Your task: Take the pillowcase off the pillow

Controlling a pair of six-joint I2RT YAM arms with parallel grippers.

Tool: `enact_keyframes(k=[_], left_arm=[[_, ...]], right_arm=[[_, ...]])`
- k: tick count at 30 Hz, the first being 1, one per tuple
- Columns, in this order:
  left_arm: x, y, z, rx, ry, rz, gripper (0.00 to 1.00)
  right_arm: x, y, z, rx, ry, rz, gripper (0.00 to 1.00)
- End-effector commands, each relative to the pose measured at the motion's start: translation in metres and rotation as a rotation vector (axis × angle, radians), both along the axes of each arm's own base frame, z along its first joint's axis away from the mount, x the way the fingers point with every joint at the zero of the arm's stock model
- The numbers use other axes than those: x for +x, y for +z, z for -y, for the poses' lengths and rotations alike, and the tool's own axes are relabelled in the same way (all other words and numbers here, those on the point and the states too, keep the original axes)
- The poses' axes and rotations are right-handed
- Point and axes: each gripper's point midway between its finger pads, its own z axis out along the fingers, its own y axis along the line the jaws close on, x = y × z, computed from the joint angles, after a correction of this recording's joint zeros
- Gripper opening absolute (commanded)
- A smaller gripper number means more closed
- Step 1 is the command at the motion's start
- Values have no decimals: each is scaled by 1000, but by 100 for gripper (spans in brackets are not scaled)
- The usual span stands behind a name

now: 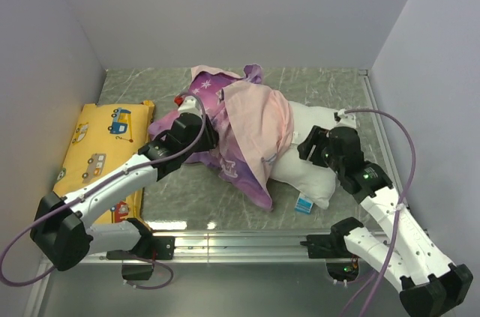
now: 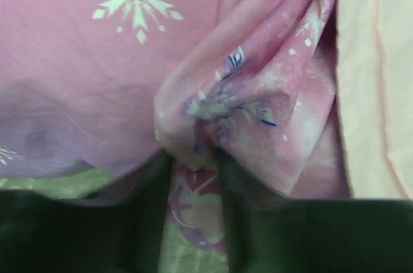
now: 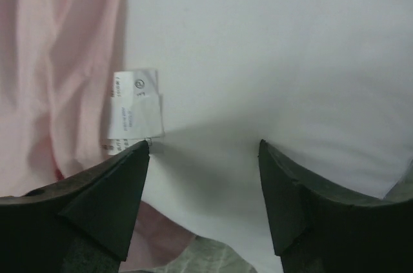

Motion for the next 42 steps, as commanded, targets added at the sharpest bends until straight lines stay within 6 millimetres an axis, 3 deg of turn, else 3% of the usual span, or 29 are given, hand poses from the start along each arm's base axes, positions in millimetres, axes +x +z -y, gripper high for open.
enact_keyframes(k=[1,3,4,6,9,12,13,15,16,17,19,20,22,24,25,26,29,33,35,38,42], left_arm=[[-6,58,17,-62,-44,110,45],[-9,74,20,-64,-49,138,58],[-17,78,25,-62,-69,145,60],[-24,89,32,-71,-95,165,64],[-39,94,56,-77,-171,170,72],[-54,89,93,-62,-259,162,78],[-61,76,111,-34,-298,142,79],[-61,77,131,-11,-318,146,81],[-64,58,146,35,-341,120,82],[-59,65,154,37,-334,133,84],[-53,42,166,97,-334,100,84],[-49,44,170,102,-327,103,85],[-40,26,166,181,-282,85,83],[-28,30,157,223,-205,107,68],[-25,29,151,242,-184,105,59],[-22,33,146,243,-164,113,35],[-10,46,121,208,-101,124,1],[3,79,80,94,-33,163,1],[3,79,73,72,-39,159,1],[2,80,71,55,-59,156,0],[2,76,80,31,-93,149,1]], right_arm=[[8,-9,-6,33,-29,16,69],[11,-22,-9,40,-27,-2,58],[11,-24,-12,45,-21,-6,49],[13,-30,-12,50,-24,-7,45],[14,-30,-13,53,-25,2,48],[14,-30,-13,52,-21,3,52],[15,-30,-13,52,-22,2,53],[15,-31,-14,51,-21,-1,58],[15,-32,-14,52,-18,-2,60],[15,-33,-15,51,-15,-3,63],[15,-34,-15,48,-16,-2,69],[14,-36,-15,45,-15,-4,71],[13,-38,-14,43,-15,-7,76],[12,-41,-13,39,-13,-6,79],[11,-40,-13,42,-9,1,80],[9,-44,-14,42,-4,-3,81],[9,-45,-15,43,7,10,83],[9,-47,-17,45,29,15,85],[8,-42,-22,58,52,21,85],[4,-19,-35,76,104,66,85],[4,-4,-44,-6,102,75,88]])
